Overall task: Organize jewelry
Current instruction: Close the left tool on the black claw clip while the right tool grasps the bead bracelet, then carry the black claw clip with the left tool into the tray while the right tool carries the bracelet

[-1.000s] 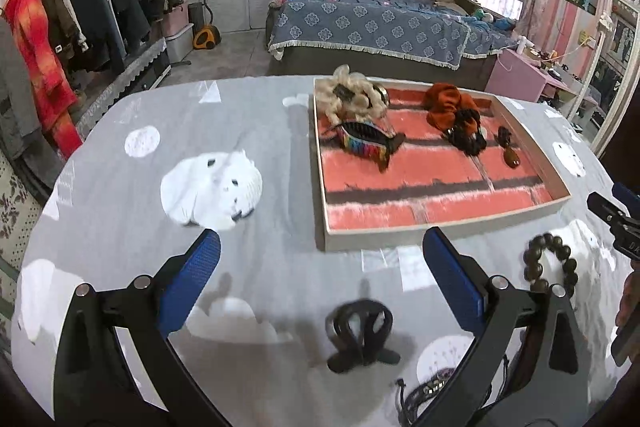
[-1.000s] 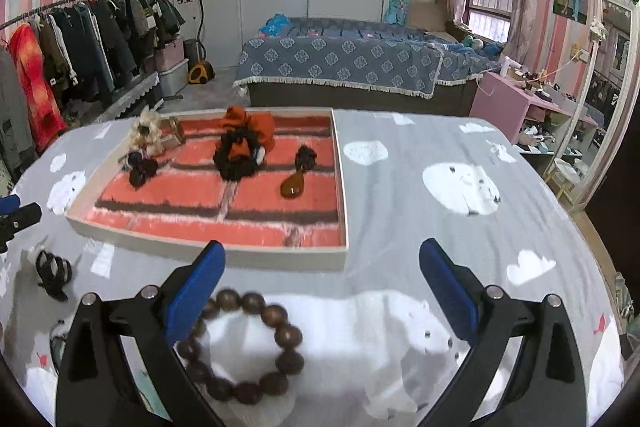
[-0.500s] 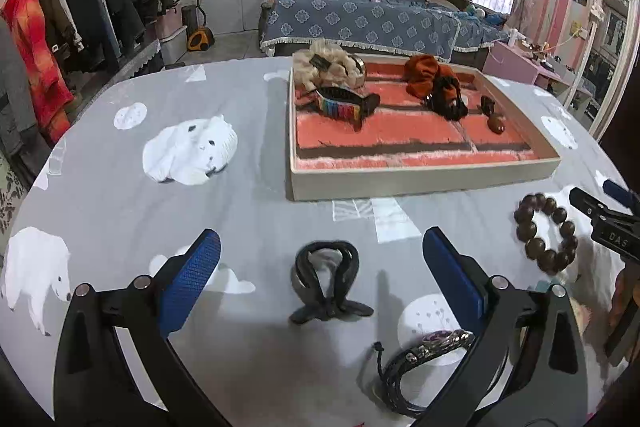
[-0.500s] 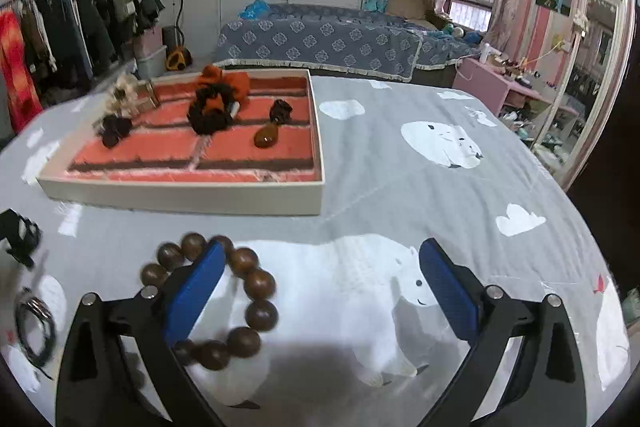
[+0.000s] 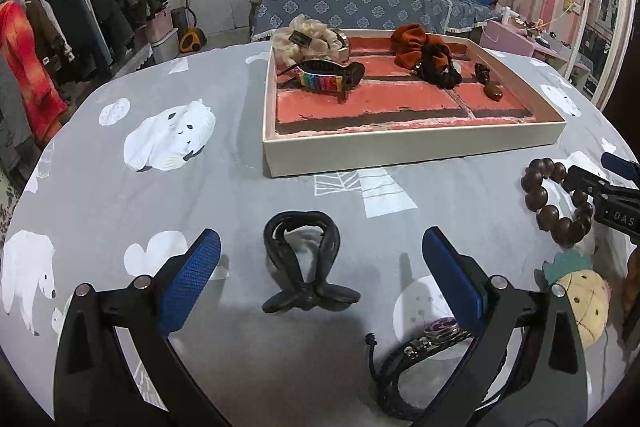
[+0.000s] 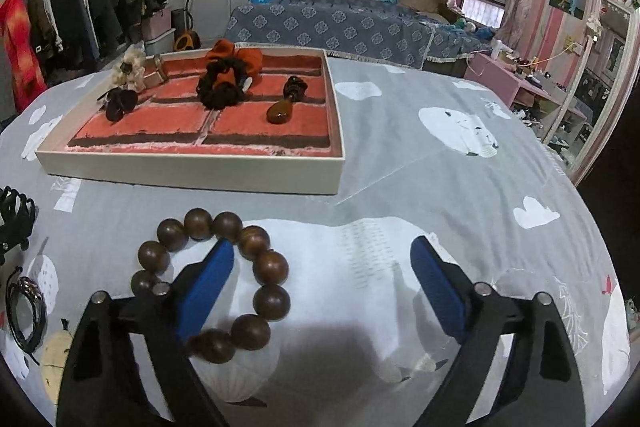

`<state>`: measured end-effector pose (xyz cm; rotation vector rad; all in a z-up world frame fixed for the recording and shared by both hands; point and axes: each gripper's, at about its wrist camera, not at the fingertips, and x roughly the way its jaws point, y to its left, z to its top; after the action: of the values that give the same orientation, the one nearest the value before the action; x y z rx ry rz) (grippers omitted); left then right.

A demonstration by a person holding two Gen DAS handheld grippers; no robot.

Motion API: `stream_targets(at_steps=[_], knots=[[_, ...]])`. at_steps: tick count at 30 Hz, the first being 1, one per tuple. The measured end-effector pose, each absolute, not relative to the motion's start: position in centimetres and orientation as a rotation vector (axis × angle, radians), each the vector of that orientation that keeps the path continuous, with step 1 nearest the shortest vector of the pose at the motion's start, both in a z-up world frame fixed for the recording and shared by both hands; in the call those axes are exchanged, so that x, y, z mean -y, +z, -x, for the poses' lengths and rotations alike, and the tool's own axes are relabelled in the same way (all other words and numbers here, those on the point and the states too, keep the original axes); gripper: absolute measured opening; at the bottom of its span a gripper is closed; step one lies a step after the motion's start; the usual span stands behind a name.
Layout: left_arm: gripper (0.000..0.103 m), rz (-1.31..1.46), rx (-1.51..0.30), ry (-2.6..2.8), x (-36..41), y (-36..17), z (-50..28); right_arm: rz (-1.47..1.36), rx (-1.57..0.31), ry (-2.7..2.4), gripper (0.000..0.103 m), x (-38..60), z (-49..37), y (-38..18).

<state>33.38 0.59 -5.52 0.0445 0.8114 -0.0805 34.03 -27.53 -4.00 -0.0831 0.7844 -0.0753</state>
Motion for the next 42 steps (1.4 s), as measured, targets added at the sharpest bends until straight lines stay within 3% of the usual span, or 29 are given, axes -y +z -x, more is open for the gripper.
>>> stream_targets(at_steps=[20, 27, 40, 42], knots=[[0.055, 0.018, -0.884, -0.128, -1.1, -6.9, -34.1, 0.084, -0.881, -0.005, 0.050, 26.6, -34.5, -5.4], [0.050, 0.031, -0.887, -0.125, -1.3, -6.9, -34.1, 0.062, -0.889, 0.004, 0.039, 26.4, -34.4, -5.3], [0.043, 0.016, -0.899, -0.098, -1.2, -7.0, -34.5, 0.062, -0.899, -0.019, 0.034, 25.7, -34.6, -5.2], [0.042, 0.021, -0.900, -0.098, -1.3, -7.0, -34.5, 0.057, -0.897, -0.007, 0.029, 25.7, -34.5, -5.2]])
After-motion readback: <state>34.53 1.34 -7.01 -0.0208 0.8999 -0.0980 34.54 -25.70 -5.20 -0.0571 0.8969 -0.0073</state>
